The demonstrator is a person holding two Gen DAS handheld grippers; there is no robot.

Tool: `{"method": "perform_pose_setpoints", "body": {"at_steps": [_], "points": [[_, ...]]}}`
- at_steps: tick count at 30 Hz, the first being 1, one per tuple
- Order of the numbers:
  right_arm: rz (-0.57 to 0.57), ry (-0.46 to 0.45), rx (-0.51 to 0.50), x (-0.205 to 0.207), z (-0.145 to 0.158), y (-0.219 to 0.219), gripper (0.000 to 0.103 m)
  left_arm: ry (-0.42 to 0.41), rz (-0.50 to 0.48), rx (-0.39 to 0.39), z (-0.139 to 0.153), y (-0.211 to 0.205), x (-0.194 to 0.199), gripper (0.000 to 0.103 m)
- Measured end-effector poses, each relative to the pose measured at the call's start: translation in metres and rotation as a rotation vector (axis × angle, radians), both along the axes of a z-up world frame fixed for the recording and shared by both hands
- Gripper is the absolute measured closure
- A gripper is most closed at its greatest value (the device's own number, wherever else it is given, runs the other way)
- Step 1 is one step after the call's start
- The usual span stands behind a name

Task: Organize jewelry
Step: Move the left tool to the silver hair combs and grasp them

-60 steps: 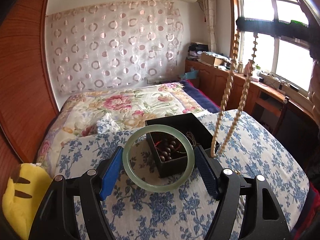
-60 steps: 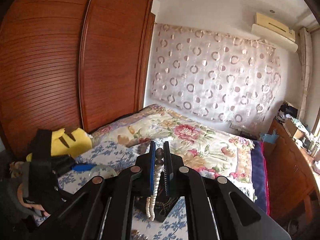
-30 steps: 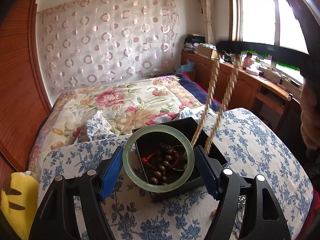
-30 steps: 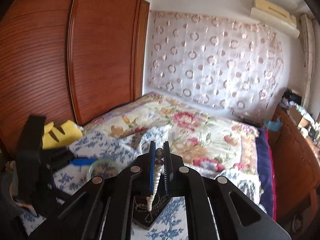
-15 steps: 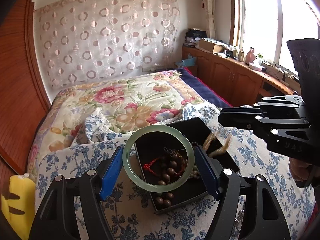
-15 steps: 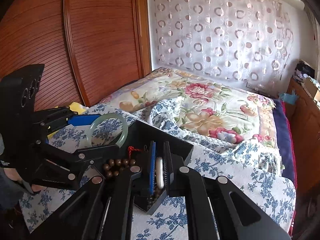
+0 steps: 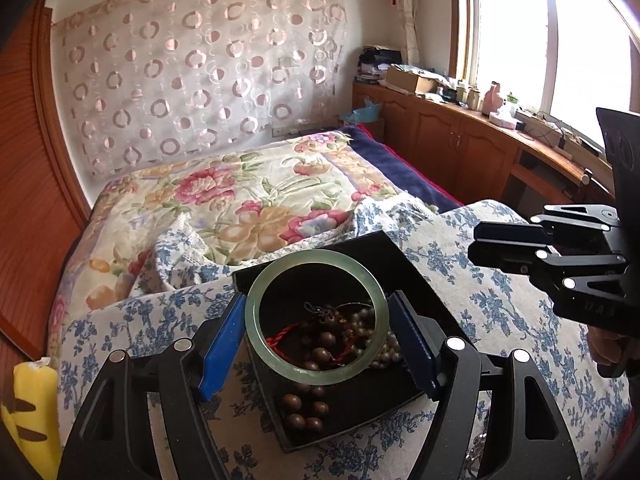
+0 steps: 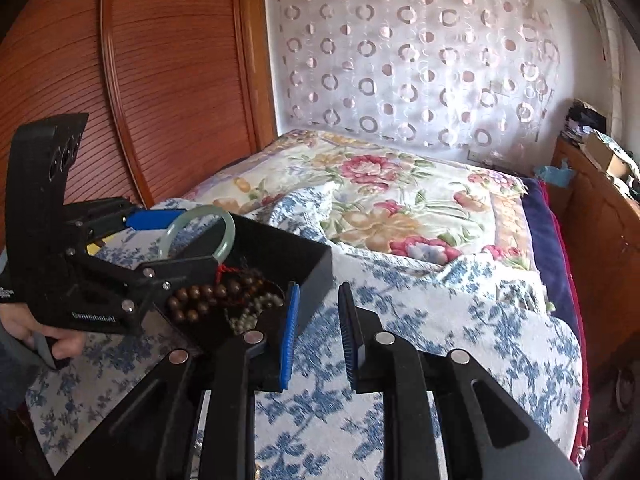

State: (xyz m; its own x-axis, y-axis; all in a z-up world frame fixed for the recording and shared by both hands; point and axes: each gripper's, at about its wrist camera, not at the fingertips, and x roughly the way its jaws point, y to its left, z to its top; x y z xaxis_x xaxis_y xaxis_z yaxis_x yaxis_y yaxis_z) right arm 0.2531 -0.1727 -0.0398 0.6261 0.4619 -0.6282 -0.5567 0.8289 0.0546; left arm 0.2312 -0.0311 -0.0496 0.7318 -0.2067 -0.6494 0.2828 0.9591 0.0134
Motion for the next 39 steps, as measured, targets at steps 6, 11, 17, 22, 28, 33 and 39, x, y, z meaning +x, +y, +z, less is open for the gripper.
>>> {"method": "perform_pose_setpoints", "body": {"at_steps": [6,11,17,22,28,33,39], "points": [[-0.019,0.013,0.005,-0.007,-0.007,-0.01,0.081,0.007,-0.002,0.003,-0.003,-0.003,-0.003,0.031],[-0.029,0.014,0.007,-0.016,-0.009,-0.014,0.081,-0.004,-0.009,-0.001,0.002,-0.006,-0.012,0.027],[-0.041,0.011,0.01,-0.041,-0.01,-0.021,0.081,-0.005,-0.008,-0.013,0.002,-0.005,-0.04,0.027],[-0.057,0.011,0.019,-0.068,-0.014,-0.028,0.081,0.002,-0.005,-0.027,-0.004,-0.004,-0.07,0.025],[-0.073,0.02,0.029,-0.101,-0.021,-0.037,0.081,0.004,-0.007,-0.031,-0.011,-0.009,-0.099,0.024],[-0.078,0.028,0.023,-0.122,-0.027,-0.043,0.08,0.011,-0.008,-0.025,-0.016,-0.013,-0.117,0.021],[-0.08,0.061,0.006,-0.145,-0.042,-0.051,0.068,0.044,-0.03,-0.014,-0.029,-0.027,-0.135,0.02]]}}
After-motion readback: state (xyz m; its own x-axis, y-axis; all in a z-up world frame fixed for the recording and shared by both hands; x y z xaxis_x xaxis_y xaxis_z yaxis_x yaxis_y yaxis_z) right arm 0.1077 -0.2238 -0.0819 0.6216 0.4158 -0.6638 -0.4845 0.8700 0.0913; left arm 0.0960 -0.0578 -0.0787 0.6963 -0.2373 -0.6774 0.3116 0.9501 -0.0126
